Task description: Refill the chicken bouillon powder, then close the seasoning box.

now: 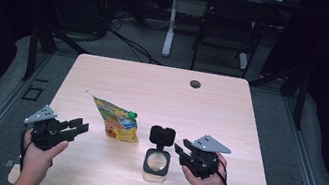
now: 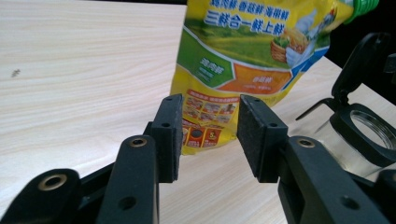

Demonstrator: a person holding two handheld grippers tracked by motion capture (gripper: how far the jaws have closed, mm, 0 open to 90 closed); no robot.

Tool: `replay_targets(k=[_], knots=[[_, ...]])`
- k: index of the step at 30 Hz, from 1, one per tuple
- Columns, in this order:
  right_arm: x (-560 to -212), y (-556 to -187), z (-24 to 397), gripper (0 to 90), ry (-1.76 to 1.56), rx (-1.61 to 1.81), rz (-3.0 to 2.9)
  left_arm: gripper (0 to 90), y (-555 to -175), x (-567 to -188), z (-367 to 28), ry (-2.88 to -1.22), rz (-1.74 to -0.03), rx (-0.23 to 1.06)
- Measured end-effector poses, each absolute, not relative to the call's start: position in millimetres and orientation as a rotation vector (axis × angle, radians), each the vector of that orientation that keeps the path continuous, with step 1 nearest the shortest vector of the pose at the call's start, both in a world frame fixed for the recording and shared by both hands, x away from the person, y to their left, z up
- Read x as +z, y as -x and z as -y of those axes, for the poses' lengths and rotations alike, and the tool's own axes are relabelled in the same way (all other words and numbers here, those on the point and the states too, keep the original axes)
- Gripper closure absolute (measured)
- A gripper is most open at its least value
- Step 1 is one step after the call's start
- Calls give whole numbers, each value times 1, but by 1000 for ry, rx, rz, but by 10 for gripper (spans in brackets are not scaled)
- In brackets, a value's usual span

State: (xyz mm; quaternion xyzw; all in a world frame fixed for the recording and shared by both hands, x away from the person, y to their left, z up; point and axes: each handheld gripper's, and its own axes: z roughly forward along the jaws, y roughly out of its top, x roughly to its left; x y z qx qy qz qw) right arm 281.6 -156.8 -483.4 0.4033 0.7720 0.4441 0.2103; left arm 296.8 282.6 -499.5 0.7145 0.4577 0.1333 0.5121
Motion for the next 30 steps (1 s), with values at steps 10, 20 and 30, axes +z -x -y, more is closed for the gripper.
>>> replay_targets(k=[10,20,30], knots=[[-462,-291,131,625,-1058,1213,-2216,558,-299,-498,-288,-1730,-1136,316],[-455,-304,105,651,-1014,1171,-2286,529,-302,-499,-291,-1725,-1155,324],[-442,-307,96,653,-992,1158,-2268,554,-302,-497,-300,-1708,-1173,332]])
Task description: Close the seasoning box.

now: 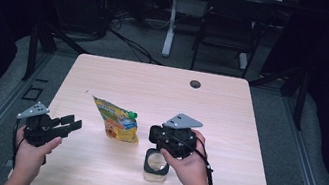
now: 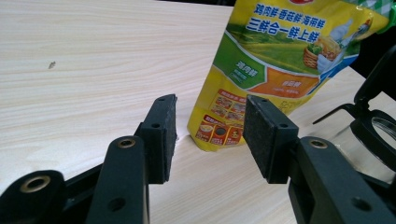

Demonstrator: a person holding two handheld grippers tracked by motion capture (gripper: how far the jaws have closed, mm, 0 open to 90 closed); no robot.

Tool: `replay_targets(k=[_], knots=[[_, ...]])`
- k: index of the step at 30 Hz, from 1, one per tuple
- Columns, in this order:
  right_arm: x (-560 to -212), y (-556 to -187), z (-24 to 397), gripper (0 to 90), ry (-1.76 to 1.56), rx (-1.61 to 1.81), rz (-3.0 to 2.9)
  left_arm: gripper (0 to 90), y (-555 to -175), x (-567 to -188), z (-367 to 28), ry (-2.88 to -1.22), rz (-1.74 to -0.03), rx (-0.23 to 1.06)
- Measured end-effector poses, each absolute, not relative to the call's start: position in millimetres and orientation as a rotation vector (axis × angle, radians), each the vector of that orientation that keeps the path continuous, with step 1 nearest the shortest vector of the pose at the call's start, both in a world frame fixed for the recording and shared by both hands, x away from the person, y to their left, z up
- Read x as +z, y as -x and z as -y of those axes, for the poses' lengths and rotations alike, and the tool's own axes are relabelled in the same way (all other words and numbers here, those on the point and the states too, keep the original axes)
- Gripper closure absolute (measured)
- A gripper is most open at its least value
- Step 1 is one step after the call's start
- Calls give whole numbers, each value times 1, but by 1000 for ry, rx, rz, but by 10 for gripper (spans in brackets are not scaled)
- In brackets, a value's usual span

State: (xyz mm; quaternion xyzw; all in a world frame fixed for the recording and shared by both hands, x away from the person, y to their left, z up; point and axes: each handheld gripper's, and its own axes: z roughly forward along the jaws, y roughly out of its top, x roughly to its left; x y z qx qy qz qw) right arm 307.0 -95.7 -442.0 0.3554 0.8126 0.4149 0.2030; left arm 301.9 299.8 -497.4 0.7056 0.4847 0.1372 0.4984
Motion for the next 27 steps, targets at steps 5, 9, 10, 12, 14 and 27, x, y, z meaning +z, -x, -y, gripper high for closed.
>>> replay_targets(k=[5,9,10,12,14,27], knots=[[-431,-307,93,654,-970,1175,-2249,565,-300,-497,-303,-1697,-1176,340],[-424,-309,86,653,-957,1191,-2254,583,-299,-496,-303,-1700,-1175,340],[-424,-309,86,653,-957,1191,-2254,585,-299,-496,-303,-1700,-1175,340],[-422,-310,81,652,-943,1190,-2264,592,-299,-496,-303,-1701,-1174,340],[-422,-312,75,652,-918,1185,-2276,593,-300,-496,-303,-1699,-1174,338],[-427,-324,47,644,-862,1188,-2338,607,-299,-497,-305,-1701,-1176,342]])
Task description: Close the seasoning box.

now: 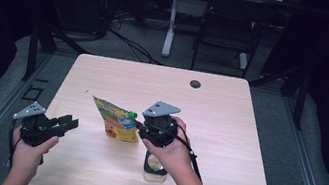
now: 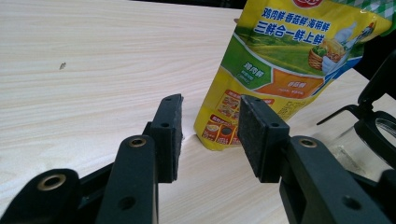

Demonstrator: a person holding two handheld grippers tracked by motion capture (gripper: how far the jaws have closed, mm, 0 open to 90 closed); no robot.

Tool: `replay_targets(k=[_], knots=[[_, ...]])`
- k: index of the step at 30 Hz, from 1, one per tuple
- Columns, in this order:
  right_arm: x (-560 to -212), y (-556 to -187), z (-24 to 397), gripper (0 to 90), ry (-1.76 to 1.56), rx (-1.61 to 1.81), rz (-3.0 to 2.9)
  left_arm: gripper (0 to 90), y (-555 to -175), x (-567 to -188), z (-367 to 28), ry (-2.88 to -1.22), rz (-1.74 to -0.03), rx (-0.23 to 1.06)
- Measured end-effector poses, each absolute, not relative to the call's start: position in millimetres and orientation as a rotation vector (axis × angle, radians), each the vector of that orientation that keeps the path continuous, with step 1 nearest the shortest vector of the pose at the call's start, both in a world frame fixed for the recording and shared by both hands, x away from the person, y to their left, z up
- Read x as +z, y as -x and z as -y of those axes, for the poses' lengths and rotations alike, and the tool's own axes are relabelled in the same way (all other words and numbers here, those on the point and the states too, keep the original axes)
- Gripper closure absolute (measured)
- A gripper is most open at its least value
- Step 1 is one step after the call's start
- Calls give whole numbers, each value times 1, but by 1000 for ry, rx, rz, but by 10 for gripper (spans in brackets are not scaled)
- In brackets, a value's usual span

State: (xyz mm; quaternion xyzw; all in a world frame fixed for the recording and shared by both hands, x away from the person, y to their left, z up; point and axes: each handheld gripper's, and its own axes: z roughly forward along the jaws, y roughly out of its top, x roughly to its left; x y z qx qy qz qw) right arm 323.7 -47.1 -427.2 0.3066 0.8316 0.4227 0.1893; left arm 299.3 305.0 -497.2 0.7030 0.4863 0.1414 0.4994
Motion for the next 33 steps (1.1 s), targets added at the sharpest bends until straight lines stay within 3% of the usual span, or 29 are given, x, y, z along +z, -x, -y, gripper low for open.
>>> replay_targets(k=[19,33], knots=[[-433,-338,30,702,-888,1233,-2360,613,-301,-502,-305,-1709,-1190,339],[-432,-328,24,749,-855,1247,-2388,615,-301,-503,-305,-1723,-1194,337]])
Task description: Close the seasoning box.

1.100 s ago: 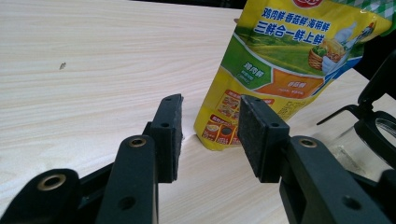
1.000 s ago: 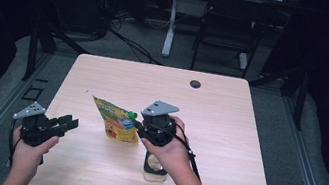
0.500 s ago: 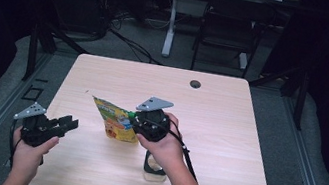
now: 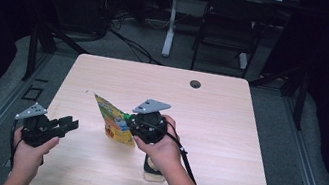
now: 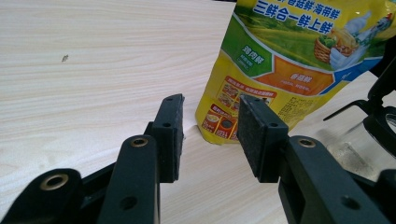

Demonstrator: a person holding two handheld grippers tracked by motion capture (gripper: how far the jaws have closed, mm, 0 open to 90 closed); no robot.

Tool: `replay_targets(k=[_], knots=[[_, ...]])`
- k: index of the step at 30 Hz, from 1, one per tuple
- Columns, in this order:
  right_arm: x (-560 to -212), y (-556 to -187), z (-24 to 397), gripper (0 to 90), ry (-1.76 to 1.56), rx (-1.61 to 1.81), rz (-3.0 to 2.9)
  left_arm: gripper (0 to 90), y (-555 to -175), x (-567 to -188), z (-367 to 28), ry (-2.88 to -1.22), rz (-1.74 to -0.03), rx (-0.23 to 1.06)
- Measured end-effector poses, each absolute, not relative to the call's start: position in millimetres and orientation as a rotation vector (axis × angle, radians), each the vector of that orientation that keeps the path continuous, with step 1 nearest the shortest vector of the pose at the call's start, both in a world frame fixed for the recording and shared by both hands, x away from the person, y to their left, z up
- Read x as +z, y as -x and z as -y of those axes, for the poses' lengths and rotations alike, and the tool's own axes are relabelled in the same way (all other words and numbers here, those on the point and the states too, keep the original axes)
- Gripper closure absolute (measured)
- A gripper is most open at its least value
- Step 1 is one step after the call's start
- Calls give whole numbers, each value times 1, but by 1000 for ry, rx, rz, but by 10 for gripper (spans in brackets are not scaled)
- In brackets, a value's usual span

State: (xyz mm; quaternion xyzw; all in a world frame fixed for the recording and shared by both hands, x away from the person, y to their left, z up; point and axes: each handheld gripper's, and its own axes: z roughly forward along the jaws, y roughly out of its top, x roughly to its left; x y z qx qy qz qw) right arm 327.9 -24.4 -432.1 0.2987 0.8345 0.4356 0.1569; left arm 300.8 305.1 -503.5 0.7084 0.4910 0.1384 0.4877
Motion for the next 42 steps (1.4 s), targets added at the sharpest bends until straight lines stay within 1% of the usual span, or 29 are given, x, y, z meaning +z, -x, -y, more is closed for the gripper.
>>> replay_targets(k=[12,29,37,42], knots=[[-433,-317,23,752,-826,1265,-2414,619,-301,-506,-303,-1730,-1199,334],[-429,-290,50,752,-771,1294,-2514,620,-301,-507,-304,-1715,-1202,337],[-426,-290,63,749,-770,1278,-2541,620,-301,-506,-305,-1719,-1208,331],[-426,-290,61,744,-772,1275,-2535,620,-301,-506,-305,-1719,-1209,332]])
